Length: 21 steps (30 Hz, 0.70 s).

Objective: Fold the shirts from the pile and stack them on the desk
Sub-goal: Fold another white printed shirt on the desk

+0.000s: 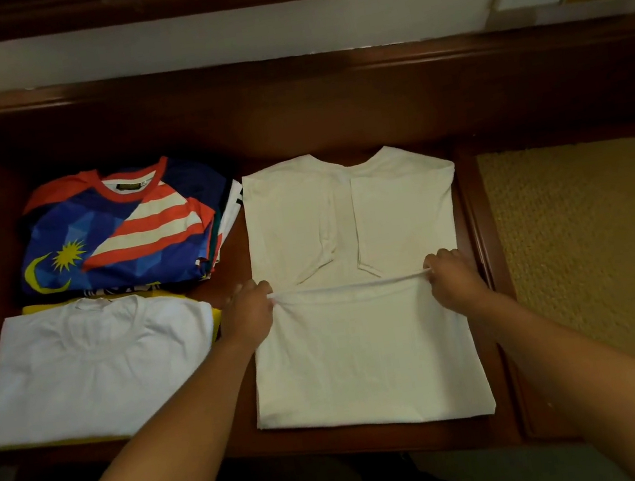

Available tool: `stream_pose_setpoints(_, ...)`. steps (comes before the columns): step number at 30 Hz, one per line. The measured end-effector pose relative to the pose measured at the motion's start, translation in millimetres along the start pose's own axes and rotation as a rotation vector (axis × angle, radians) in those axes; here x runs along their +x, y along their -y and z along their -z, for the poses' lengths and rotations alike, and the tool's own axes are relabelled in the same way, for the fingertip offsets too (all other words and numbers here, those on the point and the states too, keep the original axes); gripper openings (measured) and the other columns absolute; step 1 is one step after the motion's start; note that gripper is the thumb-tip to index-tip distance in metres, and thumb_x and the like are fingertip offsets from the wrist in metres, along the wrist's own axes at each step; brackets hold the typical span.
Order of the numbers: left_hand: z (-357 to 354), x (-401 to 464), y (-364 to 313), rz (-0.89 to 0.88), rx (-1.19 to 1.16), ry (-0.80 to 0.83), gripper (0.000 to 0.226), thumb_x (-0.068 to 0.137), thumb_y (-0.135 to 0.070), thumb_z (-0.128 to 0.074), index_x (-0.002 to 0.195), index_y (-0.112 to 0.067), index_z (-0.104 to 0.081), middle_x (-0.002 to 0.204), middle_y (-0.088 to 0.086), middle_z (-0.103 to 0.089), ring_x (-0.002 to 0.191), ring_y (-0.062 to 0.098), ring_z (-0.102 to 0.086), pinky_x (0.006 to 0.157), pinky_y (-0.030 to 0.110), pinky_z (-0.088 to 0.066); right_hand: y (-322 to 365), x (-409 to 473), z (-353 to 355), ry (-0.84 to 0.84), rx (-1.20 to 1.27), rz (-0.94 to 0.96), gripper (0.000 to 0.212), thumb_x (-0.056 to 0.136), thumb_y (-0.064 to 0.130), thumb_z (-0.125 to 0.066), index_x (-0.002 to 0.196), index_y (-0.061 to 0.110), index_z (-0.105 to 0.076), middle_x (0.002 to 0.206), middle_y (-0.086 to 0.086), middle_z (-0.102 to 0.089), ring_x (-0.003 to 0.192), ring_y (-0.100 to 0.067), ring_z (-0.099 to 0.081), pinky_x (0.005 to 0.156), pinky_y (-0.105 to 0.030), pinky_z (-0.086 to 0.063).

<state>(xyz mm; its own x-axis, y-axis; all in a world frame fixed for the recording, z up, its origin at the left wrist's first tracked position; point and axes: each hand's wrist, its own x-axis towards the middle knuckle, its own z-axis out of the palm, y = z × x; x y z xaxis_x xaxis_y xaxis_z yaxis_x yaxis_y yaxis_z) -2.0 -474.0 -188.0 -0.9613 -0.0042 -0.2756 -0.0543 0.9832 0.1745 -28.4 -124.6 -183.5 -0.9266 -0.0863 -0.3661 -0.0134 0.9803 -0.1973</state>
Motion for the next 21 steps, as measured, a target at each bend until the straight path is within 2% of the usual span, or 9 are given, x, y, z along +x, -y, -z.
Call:
stream_pose_setpoints(4, 10.6, 5.9, -0.6, 0.040, -0.086, -0.064, 0.019, 0.097, -0.024, -0.052, 0.106, -0.011, -0.061, 0.107, 0.010, -0.058, 0.101, 0.027, -0.052, 0.081, 0.037, -0.043, -3.7, 5.5, 10.4, -0.032, 0.041, -0.031, 0.023, 0.092, 0.005, -0.046, 0.110, 0.008, -0.059, 0.111, -0.010, -0.056, 0.107, -0.029, -0.047, 0.077, -0.032, -0.030)
stream_pose_setpoints(6, 11.6, 2.9, -8.6, 0.091, -0.105, -0.154, 0.020, 0.096, -0.025, -0.055, 0.109, -0.011, -0.060, 0.110, 0.011, -0.057, 0.102, 0.028, -0.051, 0.082, 0.038, -0.043, -0.9, 3.7, 7.3, -0.089, 0.030, -0.052, 0.026, 0.089, 0.005, -0.049, 0.113, 0.008, -0.059, 0.116, -0.011, -0.056, 0.110, -0.030, -0.048, 0.085, -0.036, -0.034)
stream_pose_setpoints(8, 7.4, -5.7, -20.3, 0.159, -0.090, -0.252, 0.028, 0.090, -0.025, -0.062, 0.114, -0.011, -0.059, 0.117, 0.013, -0.056, 0.108, 0.031, -0.050, 0.086, 0.042, -0.043, 5.9, -6.5, -2.0, -0.176, 0.005, -0.062, 0.038, 0.087, 0.008, -0.055, 0.125, 0.007, -0.055, 0.130, -0.016, -0.051, 0.124, -0.034, -0.043, 0.101, -0.044, -0.032)
stream_pose_setpoints(11, -18.4, -28.8, -42.3, 0.091, -0.015, -0.260, 0.038, 0.082, -0.026, -0.070, 0.117, -0.013, -0.061, 0.123, 0.014, -0.057, 0.111, 0.034, -0.054, 0.086, 0.046, -0.047, 28.9, -32.5, -23.7, -0.113, -0.030, 0.071, 0.058, 0.096, 0.021, -0.047, 0.150, 0.010, -0.027, 0.159, -0.016, -0.016, 0.148, -0.032, -0.007, 0.117, -0.048, -0.006)
stream_pose_setpoints(14, -55.2, -55.0, -54.8, -0.081, -0.019, -0.137, 0.048, 0.083, -0.031, -0.069, 0.127, -0.016, -0.058, 0.137, 0.012, -0.052, 0.124, 0.035, -0.051, 0.095, 0.047, -0.046, 46.8, -49.4, -50.1, 0.098, -0.021, 0.214, 0.062, 0.100, 0.043, -0.015, 0.152, 0.018, 0.010, 0.158, -0.002, 0.023, 0.143, -0.021, 0.026, 0.117, -0.043, 0.014)
stream_pose_setpoints(16, -70.4, -65.0, -48.5, -0.081, 0.002, -0.053, 0.056, 0.091, -0.043, -0.053, 0.142, -0.021, -0.044, 0.152, 0.008, -0.036, 0.138, 0.031, -0.036, 0.105, 0.046, -0.038, 42.6, -45.7, -60.2, 0.138, -0.014, 0.206, 0.063, 0.097, 0.051, -0.005, 0.147, 0.023, 0.019, 0.154, 0.003, 0.029, 0.143, -0.019, 0.028, 0.117, -0.042, 0.015)
stream_pose_setpoints(18, -73.2, -68.6, -38.2, 0.014, -0.012, -0.020, 0.067, 0.092, -0.055, -0.029, 0.151, -0.024, -0.027, 0.159, 0.005, -0.018, 0.146, 0.028, -0.019, 0.112, 0.044, -0.027, 33.4, -33.5, -59.5, 0.113, -0.011, 0.072, 0.064, 0.100, 0.050, -0.011, 0.149, 0.021, 0.017, 0.155, 0.001, 0.027, 0.144, -0.020, 0.024, 0.116, -0.042, 0.015)
stream_pose_setpoints(19, -72.3, -70.0, -34.0, 0.085, -0.036, -0.016, 0.069, 0.092, -0.056, -0.025, 0.152, -0.023, -0.023, 0.160, 0.005, -0.014, 0.147, 0.029, -0.014, 0.114, 0.045, -0.023, 29.0, -28.5, -55.5, 0.098, -0.013, -0.019, 0.064, 0.101, 0.048, -0.014, 0.151, 0.018, 0.014, 0.157, -0.002, 0.025, 0.145, -0.020, 0.022, 0.117, -0.043, 0.013)
stream_pose_setpoints(21, -66.9, -77.2, -27.4, 0.218, -0.107, -0.057, 0.063, 0.097, -0.048, -0.037, 0.151, -0.018, -0.026, 0.159, 0.009, -0.019, 0.146, 0.032, -0.017, 0.114, 0.046, -0.022, 21.0, -28.6, -47.3, 0.058, 0.033, -0.132, 0.064, 0.103, 0.042, -0.021, 0.153, 0.012, 0.006, 0.160, -0.006, 0.017, 0.147, -0.023, 0.016, 0.118, -0.044, 0.007)
